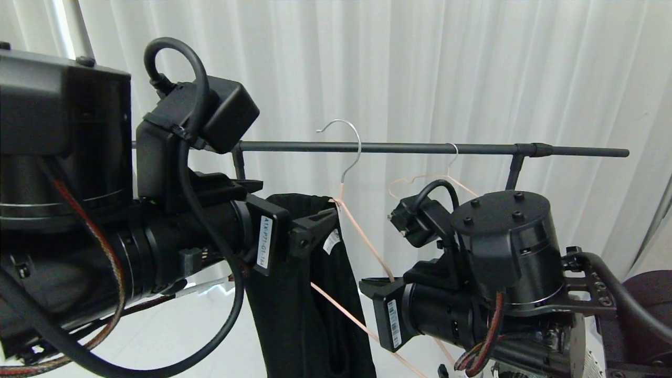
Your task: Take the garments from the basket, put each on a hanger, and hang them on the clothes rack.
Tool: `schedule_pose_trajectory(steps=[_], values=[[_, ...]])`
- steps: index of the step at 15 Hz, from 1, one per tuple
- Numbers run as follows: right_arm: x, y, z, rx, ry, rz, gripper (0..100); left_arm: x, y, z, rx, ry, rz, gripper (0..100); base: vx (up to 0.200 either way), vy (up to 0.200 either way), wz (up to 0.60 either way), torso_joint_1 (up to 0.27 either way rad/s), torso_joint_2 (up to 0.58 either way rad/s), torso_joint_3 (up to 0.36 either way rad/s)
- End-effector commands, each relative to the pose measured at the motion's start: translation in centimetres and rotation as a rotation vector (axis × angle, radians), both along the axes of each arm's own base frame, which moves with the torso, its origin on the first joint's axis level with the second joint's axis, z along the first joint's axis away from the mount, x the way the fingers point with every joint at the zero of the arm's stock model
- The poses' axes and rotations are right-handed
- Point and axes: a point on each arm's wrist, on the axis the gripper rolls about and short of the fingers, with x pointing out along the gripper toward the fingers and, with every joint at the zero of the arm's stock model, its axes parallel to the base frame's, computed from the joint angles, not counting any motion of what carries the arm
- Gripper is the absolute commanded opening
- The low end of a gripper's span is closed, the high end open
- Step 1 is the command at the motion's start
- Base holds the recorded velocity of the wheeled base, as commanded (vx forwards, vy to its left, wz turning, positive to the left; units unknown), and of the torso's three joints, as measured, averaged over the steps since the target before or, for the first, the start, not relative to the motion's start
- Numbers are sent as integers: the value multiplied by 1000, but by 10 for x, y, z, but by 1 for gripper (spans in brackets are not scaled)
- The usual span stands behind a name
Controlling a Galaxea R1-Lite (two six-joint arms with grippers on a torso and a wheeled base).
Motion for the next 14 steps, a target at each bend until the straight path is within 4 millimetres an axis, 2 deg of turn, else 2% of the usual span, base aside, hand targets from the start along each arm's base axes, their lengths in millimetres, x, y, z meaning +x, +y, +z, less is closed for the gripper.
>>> schedule_pose_trajectory(steps=[1, 3, 4, 6, 7, 8, 10, 11, 14], values=[[3, -4, -5, -1, -50, 8, 0, 0, 10, 5, -16, -15, 29, 100, 0, 0, 0, 0, 0, 0], [5, -10, -14, 6, -97, 11, 0, -1, 16, 8, -27, -24, 48, 100, 0, 0, 0, 0, 0, 0], [6, -18, -22, 13, -122, 0, 0, -6, 23, 8, -33, -30, 48, 100, 0, 0, 0, 0, 0, 0], [6, -31, -25, 6, -134, -4, 0, -18, 32, 9, -52, -39, 4, 100, 0, 0, 0, 0, 0, 0], [3, -45, -26, -1, -141, 15, 0, -31, 43, 7, -57, -43, -117, 100, 0, 0, 0, 0, 0, 0], [0, -53, -25, 3, -154, 48, 0, -37, 52, 0, -40, -40, -174, 100, 0, 0, 0, 0, 0, 0], [-5, -67, -26, -12, -189, 99, 0, -37, 65, -14, 23, -38, -217, 100, 0, 0, 0, 0, 0, 0], [-12, -79, -27, -30, -219, 156, 0, -33, 72, -20, 60, -49, -296, 100, 0, 0, 0, 0, 0, 0], [-26, -96, -31, -48, -257, 248, 0, -33, 70, -32, 78, -34, -497, 100, 0, 0, 0, 0, 0, 0]])
